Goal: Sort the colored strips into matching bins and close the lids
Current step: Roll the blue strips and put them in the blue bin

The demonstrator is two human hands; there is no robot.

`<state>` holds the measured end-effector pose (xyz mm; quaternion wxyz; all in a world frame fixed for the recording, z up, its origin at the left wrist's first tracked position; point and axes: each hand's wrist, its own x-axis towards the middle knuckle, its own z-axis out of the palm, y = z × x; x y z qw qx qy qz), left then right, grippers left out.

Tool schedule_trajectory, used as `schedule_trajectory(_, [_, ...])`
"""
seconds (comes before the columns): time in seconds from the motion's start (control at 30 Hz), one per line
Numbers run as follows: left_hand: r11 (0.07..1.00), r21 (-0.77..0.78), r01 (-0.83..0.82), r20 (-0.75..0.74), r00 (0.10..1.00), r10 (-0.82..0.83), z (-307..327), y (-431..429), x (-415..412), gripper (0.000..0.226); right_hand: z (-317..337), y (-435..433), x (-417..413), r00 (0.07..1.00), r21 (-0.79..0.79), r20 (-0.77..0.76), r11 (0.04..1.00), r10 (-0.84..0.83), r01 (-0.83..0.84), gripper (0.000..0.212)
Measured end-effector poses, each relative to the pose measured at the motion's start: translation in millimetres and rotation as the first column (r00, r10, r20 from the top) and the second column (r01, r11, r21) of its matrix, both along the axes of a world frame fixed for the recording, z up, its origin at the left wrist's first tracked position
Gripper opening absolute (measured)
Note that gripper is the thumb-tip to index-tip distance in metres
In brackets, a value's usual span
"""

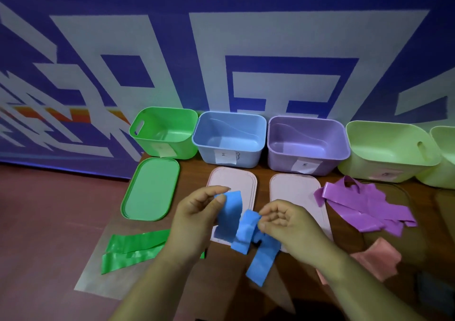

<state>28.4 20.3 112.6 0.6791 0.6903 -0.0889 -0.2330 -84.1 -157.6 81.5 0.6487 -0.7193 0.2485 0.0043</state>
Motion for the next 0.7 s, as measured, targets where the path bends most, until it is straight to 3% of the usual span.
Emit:
schedule_trajectory(0.23, [0.999,0.026,0.041,-0.078,0.996,-0.039,-16.9,29.0,45.3,0.022,-32.6,14.4,25.6,0.988,-0.099,-0.114,0.991,-0.103,0.092,0.018])
schedule_trajectory(0.7, [0.982,0.149,0.115,-0.105,0.99,-0.099,-58.2,35.9,72.0,0.009,-126.5,58.2,18.0,0.89,-0.375,-0.41,0.927,-0.198,0.033,0.024])
